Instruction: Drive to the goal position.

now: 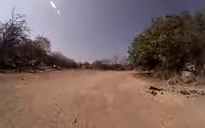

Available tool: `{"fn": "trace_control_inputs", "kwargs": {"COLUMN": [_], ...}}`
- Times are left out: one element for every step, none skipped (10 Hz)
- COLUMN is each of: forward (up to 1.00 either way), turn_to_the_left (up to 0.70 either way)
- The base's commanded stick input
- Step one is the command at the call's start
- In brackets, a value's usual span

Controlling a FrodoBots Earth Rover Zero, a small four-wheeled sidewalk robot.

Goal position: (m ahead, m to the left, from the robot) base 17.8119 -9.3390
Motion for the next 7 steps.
{"fn": "trace_control_inputs", "kwargs": {"forward": [1.0, 1.0, 1.0, 1.0, 1.0, 1.0, 1.0], "turn_to_the_left": [0.0, 0.0, 0.0, 0.0, 0.0, 0.0, 0.0]}}
